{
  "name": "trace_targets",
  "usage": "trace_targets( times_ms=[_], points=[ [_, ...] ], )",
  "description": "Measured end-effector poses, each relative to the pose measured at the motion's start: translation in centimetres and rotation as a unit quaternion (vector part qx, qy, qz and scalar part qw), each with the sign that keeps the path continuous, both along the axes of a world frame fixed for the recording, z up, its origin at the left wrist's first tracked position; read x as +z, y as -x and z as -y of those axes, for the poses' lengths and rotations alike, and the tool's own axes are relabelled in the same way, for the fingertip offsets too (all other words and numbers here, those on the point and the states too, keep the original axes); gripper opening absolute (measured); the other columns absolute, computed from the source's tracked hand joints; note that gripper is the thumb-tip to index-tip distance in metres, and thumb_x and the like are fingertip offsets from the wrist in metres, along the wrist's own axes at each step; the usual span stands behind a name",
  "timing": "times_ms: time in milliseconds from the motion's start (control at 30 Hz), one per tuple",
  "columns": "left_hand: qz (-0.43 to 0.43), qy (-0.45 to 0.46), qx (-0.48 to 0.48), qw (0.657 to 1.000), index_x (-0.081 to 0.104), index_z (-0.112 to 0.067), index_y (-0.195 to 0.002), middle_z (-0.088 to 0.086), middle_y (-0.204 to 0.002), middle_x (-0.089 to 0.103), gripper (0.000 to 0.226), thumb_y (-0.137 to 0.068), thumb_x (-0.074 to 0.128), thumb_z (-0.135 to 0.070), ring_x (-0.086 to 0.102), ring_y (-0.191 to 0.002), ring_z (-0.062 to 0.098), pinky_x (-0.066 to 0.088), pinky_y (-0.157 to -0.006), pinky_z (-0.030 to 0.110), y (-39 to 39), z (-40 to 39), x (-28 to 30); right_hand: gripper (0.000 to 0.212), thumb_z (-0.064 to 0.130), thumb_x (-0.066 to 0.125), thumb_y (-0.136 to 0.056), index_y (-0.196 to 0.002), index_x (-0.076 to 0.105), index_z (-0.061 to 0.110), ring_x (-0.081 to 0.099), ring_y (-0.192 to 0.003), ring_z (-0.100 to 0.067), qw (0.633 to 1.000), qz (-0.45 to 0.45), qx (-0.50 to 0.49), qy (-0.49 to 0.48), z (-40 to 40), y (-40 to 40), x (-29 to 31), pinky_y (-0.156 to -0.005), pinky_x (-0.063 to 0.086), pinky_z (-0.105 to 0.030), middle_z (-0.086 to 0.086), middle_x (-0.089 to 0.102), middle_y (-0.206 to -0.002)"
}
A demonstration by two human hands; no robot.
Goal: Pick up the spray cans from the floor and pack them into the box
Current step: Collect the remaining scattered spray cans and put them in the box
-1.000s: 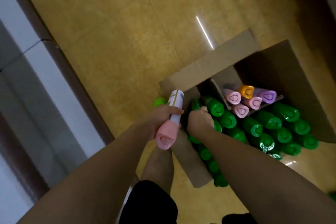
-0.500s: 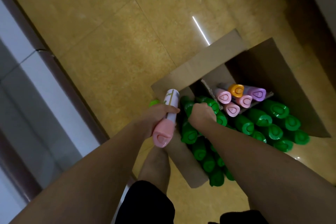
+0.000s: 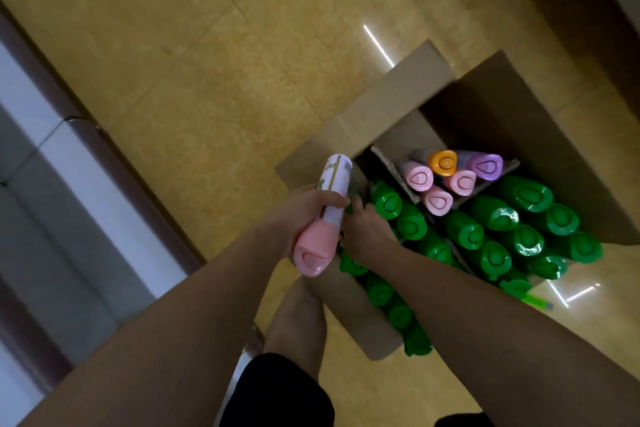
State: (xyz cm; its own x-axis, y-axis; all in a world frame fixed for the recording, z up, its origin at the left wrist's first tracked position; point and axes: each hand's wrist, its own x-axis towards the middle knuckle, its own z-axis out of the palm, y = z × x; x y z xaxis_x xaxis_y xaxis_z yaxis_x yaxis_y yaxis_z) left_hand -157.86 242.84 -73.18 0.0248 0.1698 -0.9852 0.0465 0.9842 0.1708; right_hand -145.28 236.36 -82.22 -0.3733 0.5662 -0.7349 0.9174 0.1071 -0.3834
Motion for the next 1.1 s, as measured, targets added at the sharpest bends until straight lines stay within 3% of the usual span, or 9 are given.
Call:
trace_targets(
  times_ms=[67,167,367,567,767,933,1033,1100],
  points=[
    [0.001,0.01,0.002,1.0,0.063,-0.001,-0.107,0.021,-0.085,0.064,0.027,-0.083,0.071,-0.012,0.063,-0.069,0.03,0.051,-0.051,0.031,0.6,0.7,-0.3,0.059,0.023,0.049,-0.099,-0.152,0.027,0.013,0.046,-0.111,-0.042,0.999,0.019,0.028,-0.001,0.3,0.6,-0.8,-0.078,0.051,-0.045,-0.024,0.026,-0.147],
    [-0.005,0.016,-0.002,1.0,0.06,-0.002,-0.1,0.018,-0.075,0.064,0.019,-0.086,0.069,-0.01,0.061,-0.057,0.025,0.05,-0.049,0.03,1.8,1.9,-0.6,0.047,0.013,0.049,-0.097,-0.143,0.042,0.009,0.051,-0.107,-0.043,0.995,0.046,0.085,-0.021,-0.2,1.2,-1.5,-0.078,0.053,-0.043,-0.025,0.034,-0.14],
    [0.004,0.025,0.035,0.999,0.055,-0.008,-0.099,0.017,-0.071,0.06,0.015,-0.088,0.066,-0.008,0.059,-0.062,0.028,0.05,-0.058,0.034,3.7,3.6,-0.6,0.032,0.013,0.043,-0.097,-0.124,0.057,0.006,0.062,-0.095,-0.04,0.977,0.095,0.181,-0.056,-0.6,1.1,-1.2,-0.084,0.051,-0.044,-0.029,0.047,-0.13],
    [0.005,0.032,0.037,0.999,0.055,-0.01,-0.103,0.018,-0.077,0.06,0.019,-0.088,0.067,-0.009,0.06,-0.062,0.027,0.053,-0.054,0.032,4.1,3.7,-0.3,0.034,0.014,0.04,-0.1,-0.127,0.06,0.009,0.057,-0.108,-0.041,0.969,0.142,0.195,-0.059,-0.8,1.7,-0.5,-0.081,0.047,-0.038,-0.025,0.047,-0.135],
    [-0.008,0.015,0.013,1.0,0.058,-0.003,-0.103,0.017,-0.075,0.062,0.024,-0.086,0.072,-0.013,0.059,-0.058,0.026,0.051,-0.052,0.033,2.0,2.2,1.5,0.028,0.018,0.054,-0.091,-0.118,0.056,0.012,0.052,-0.103,-0.035,0.989,0.049,0.111,-0.086,-0.7,-0.7,3.7,-0.07,0.036,-0.038,-0.016,0.052,-0.119],
    [0.001,0.009,0.002,1.0,0.061,-0.002,-0.108,0.016,-0.079,0.064,0.037,-0.079,0.078,-0.019,0.06,-0.061,0.025,0.051,-0.054,0.032,-3.7,0.2,2.3,0.027,0.021,0.061,-0.083,-0.107,0.063,0.01,0.058,-0.098,-0.041,0.986,0.064,-0.105,-0.109,-2.2,-6.4,5.5,-0.073,0.046,-0.041,-0.019,0.06,-0.11],
    [-0.017,-0.032,-0.017,0.999,0.056,-0.004,-0.119,0.022,-0.107,0.065,0.083,-0.046,0.086,-0.03,0.065,-0.074,0.028,0.052,-0.057,0.031,-8.7,-1.2,2.1,0.035,0.028,0.056,-0.09,-0.121,0.061,0.011,0.055,-0.105,-0.04,0.969,0.068,-0.212,-0.105,-3.5,-11.1,5.7,-0.079,0.048,-0.043,-0.017,0.059,-0.118],
    [-0.005,-0.063,-0.049,0.997,0.053,0.0,-0.119,0.025,-0.113,0.063,0.088,-0.042,0.086,-0.028,0.068,-0.075,0.025,0.051,-0.055,0.027,-12.1,-2.4,2.1,0.036,0.029,0.056,-0.09,-0.12,0.061,0.01,0.055,-0.107,-0.041,0.96,0.048,-0.254,-0.109,-4.0,-14.2,5.3,-0.082,0.048,-0.043,-0.018,0.059,-0.118]
  ],
)
